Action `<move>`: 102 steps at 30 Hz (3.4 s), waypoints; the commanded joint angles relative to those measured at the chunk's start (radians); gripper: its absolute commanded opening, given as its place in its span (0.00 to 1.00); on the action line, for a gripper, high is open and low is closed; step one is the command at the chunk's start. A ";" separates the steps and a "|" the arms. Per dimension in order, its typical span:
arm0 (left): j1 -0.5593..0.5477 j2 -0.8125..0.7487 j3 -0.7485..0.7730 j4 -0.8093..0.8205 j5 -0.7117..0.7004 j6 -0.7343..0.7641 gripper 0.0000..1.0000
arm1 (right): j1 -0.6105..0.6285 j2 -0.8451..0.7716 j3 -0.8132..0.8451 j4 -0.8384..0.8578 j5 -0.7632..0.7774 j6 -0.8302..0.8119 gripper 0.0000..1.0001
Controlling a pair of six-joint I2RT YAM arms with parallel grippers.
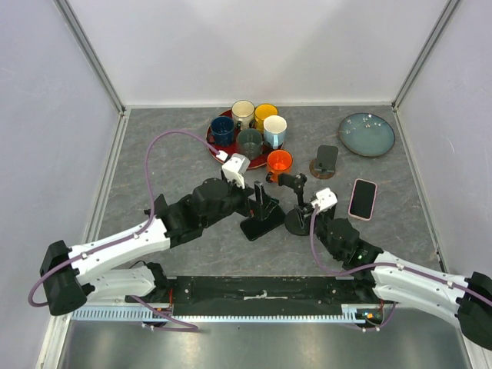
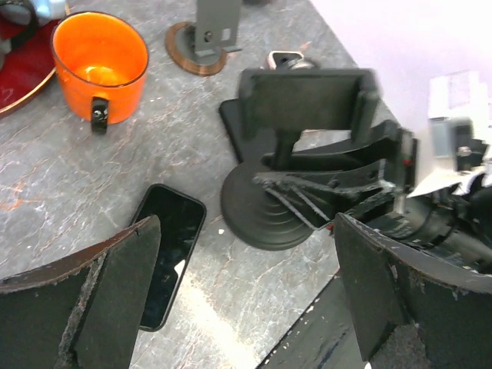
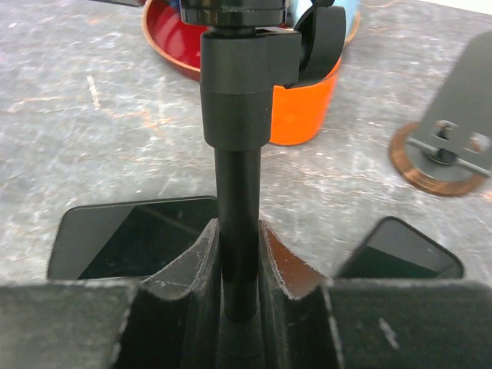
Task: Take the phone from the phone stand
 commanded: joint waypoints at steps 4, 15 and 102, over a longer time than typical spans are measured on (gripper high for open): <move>0.010 -0.028 0.027 0.065 0.034 0.101 1.00 | 0.003 0.045 0.081 0.224 -0.235 -0.002 0.00; 0.065 -0.025 0.026 -0.004 -0.046 -0.078 0.74 | 0.001 0.099 0.079 0.282 -0.351 0.036 0.00; 0.704 -0.111 -0.034 0.002 -0.226 0.107 0.62 | 0.015 -0.368 0.427 -0.515 0.321 0.024 0.98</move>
